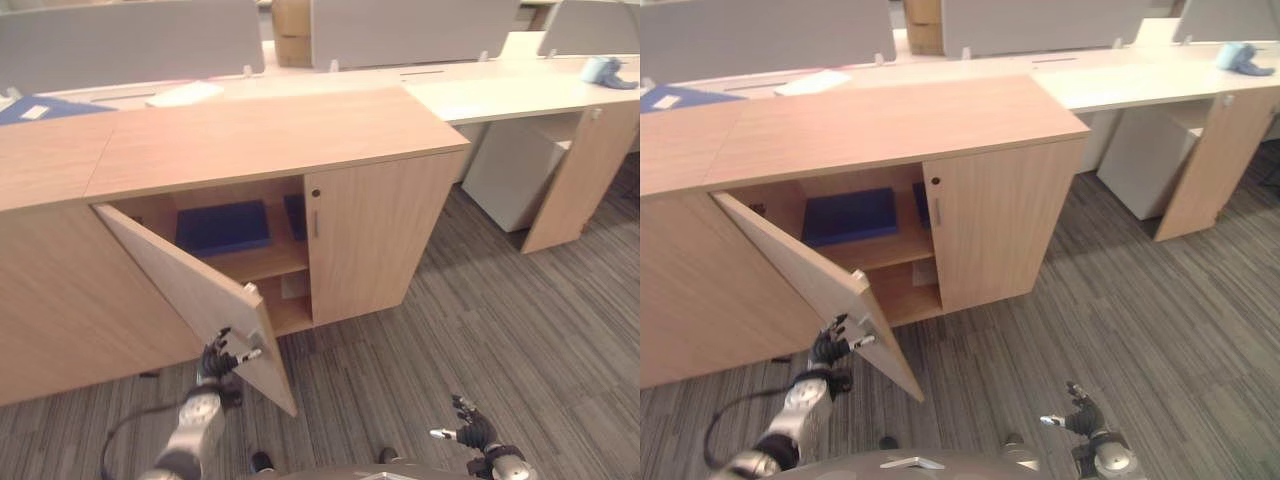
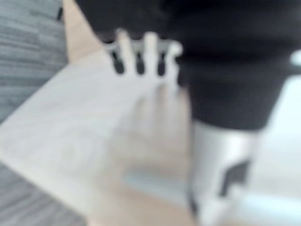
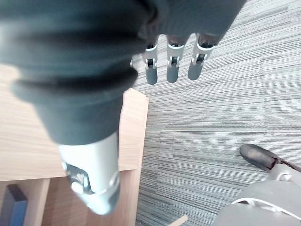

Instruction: Put the empty folder in the office cabinet

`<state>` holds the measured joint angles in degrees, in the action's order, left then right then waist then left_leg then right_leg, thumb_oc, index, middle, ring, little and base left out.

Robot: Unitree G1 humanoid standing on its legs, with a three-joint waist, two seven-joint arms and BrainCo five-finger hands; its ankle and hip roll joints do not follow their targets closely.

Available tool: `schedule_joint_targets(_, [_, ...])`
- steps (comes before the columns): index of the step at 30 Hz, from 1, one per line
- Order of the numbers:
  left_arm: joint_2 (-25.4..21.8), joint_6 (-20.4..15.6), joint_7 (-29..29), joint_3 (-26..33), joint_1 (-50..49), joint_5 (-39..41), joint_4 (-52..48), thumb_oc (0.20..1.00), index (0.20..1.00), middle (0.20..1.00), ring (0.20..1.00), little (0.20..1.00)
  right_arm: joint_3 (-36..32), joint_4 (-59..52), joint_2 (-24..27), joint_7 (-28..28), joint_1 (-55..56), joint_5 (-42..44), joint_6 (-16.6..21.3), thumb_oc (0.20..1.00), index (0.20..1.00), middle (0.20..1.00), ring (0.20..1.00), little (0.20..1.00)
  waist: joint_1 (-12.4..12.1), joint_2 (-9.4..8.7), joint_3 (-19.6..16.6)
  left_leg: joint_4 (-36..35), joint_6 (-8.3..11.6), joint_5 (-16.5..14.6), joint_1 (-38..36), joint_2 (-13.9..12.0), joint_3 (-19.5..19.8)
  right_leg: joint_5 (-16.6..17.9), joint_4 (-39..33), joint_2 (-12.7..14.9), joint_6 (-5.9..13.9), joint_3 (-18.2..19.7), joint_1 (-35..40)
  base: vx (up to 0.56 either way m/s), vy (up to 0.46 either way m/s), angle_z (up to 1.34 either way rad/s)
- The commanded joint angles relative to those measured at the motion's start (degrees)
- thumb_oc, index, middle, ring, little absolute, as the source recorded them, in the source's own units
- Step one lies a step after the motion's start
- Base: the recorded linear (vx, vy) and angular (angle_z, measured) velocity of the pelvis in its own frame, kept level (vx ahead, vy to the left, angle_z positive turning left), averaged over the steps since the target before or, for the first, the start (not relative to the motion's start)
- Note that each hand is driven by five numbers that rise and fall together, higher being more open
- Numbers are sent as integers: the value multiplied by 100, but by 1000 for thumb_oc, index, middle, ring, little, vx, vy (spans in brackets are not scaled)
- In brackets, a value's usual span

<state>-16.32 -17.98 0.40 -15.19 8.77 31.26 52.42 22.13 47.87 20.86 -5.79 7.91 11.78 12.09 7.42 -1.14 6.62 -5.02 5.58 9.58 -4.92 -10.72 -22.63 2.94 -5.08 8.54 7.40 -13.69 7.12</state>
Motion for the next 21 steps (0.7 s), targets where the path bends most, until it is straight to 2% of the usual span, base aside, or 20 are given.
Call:
schedule_joint_targets(1, [-523, 26, 465, 434, 1358, 243, 462, 1000, 1000, 1000, 1000, 1000, 110, -59, 296, 38, -447, -79, 300, 1000, 1000, 1000, 1000, 1000, 148, 139, 201, 2, 164, -652, -453, -184, 188, -306, 154, -31, 18, -104, 271, 44, 82, -13])
schedule_joint_targets(8, [-1138, 186, 583, 825, 1706, 425, 902, 1000, 1000, 1000, 1000, 1000, 150, -173, 461, -39, -395, -16, 209, 1000, 1000, 1000, 1000, 1000, 233, 163, 155, 2, 123, -775, -505, -68, 166, -284, 150, 39, 86, -27, 213, 44, 86, -10])
schedule_joint_targets(12, [-1235, 388, 480, 882, 1721, 437, 972, 1000, 1000, 1000, 1000, 1000, 129, -139, 455, -35, -388, 48, 238, 1000, 1000, 1000, 1000, 1000, 194, 164, 163, 2, 97, -819, -477, -20, 210, -268, 156, 76, 115, -43, 179, -3, 10, 0])
schedule_joint_targets(15, [-1207, 439, 468, 882, 1693, 466, 993, 1000, 1000, 1000, 1000, 1000, 119, -141, 447, -30, -393, 108, 233, 1000, 1000, 1000, 1000, 1000, 180, 161, 171, 2, 90, -830, -466, -12, 227, -269, 161, 86, 121, -49, 171, -42, -25, 2])
schedule_joint_targets(16, [-1023, 615, 269, 817, 1506, 388, 1078, 1000, 1000, 1000, 1000, 1000, 71, -77, 365, -38, -455, 191, 219, 1000, 1000, 1000, 1000, 1000, 116, 165, 177, 2, 36, -752, -382, -15, 225, -208, 200, 95, 79, -110, 90, -125, -86, 4])
schedule_joint_targets(21, [-475, 791, 184, 668, 914, 402, 1044, 1000, 1000, 1000, 1000, 1000, -18, -32, 237, -84, -514, 193, -101, 1000, 1000, 1000, 1000, 1000, -4, 171, 202, 2, 26, -739, -351, -51, 322, -286, 291, 81, 34, -170, 91, -91, -142, 6])
